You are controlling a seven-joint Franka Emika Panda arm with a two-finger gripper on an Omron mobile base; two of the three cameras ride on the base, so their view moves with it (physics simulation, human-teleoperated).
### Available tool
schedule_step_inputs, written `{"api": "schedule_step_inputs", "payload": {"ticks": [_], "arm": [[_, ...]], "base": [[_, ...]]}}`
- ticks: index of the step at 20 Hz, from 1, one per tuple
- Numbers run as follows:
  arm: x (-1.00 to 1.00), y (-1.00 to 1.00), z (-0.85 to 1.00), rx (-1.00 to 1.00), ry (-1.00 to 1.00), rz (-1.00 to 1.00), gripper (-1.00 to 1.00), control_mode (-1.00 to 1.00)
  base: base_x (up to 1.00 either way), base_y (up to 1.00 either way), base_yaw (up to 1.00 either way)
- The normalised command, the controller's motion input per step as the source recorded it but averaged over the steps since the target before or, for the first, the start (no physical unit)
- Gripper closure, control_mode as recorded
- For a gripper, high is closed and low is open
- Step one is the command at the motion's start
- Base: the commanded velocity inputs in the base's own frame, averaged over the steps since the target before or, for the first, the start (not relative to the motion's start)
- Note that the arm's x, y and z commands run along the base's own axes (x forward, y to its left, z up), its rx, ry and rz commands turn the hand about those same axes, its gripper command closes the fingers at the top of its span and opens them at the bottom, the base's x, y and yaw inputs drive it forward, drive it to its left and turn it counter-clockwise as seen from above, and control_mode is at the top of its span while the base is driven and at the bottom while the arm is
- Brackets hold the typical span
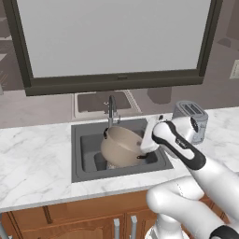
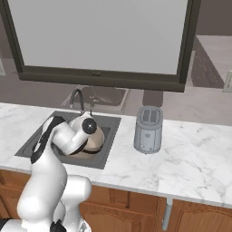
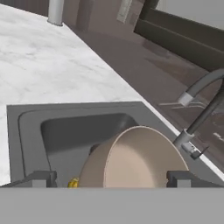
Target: Pick the pot and glass cup and place them in the sink. Then turn on the water.
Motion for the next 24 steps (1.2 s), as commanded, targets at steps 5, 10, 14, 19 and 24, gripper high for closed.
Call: {"api": "schedule_step_inputs", "payload": {"ticks": [5, 10, 14, 19, 24], "arm": [[0.02, -0.16, 0.0, 0.12, -0.14, -0.01, -1.0, -1.0], [0.08, -0.09, 0.0, 0.11, -0.08, -0.01, -1.0, -1.0], [0.14, 0.0, 0.0, 0.06, -0.05, -0.01, -1.0, -1.0], [0.36, 0.0, 0.0, 0.01, -0.02, -0.04, -1.0, -1.0], [0.39, 0.01, 0.0, 0.0, 0.0, -0.04, -1.0, -1.0]], "base": [[0.0, 0.0, 0.0], [0.0, 0.0, 0.0], [0.0, 0.0, 0.0], [0.0, 0.0, 0.0], [0.0, 0.0, 0.0]]}}
